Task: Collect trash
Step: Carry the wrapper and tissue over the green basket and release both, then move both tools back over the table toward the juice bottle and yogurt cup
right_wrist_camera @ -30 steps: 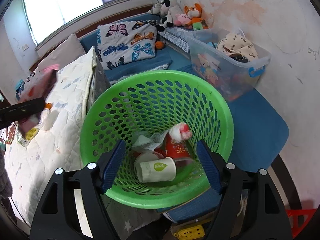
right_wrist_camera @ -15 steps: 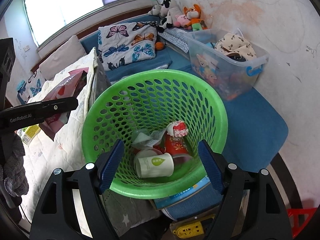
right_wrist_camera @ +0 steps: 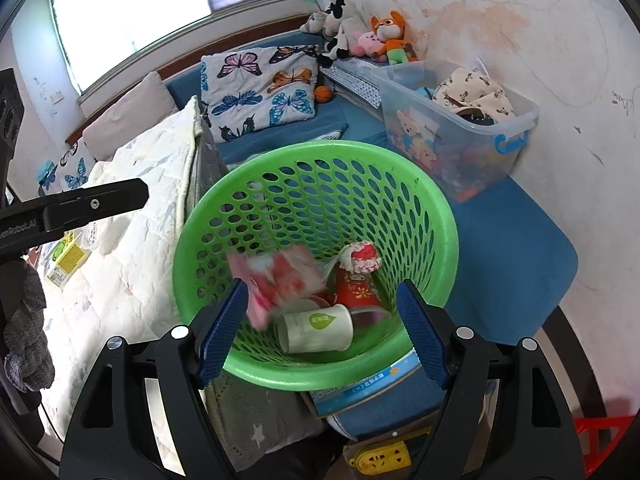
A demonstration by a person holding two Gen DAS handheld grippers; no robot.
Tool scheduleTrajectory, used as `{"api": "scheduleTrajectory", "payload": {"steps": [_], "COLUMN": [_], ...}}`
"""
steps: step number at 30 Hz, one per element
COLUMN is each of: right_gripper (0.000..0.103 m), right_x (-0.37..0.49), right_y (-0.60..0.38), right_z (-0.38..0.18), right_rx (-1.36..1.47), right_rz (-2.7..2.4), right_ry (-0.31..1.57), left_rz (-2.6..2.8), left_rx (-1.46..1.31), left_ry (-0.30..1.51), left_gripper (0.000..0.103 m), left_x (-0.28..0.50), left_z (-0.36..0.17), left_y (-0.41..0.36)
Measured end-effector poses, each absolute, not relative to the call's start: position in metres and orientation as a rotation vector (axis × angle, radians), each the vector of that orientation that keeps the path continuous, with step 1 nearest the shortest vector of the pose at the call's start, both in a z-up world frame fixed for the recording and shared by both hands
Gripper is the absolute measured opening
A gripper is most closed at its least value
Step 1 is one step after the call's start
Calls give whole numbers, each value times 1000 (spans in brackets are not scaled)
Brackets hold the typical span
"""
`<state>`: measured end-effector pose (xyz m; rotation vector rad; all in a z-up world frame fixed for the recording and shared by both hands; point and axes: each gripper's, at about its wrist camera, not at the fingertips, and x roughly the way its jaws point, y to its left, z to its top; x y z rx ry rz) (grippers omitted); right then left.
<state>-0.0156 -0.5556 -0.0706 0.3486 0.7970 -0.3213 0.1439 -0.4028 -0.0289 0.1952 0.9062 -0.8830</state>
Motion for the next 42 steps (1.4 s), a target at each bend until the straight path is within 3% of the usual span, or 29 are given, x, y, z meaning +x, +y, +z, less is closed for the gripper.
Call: {"api": "scheduleTrajectory", "payload": {"steps": [17,30,42], "right_gripper": [79,79,79], "right_x": [7,49,88], "right_y": [-500,-451,-416], "right_z": [-44,-41,-53], "right_rx": [289,237,199], "right_rz": [-222,-122,-34], "right_ry": [765,787,829], "left_rz": [-675,-486,-467], "left_rx": [221,237,235], "left_ry": [831,890,909], "left_gripper": [67,67,69], "left_x": [165,222,245], "left_z": [-17,-55,-78], "left_y": [-280,-179,-148]}}
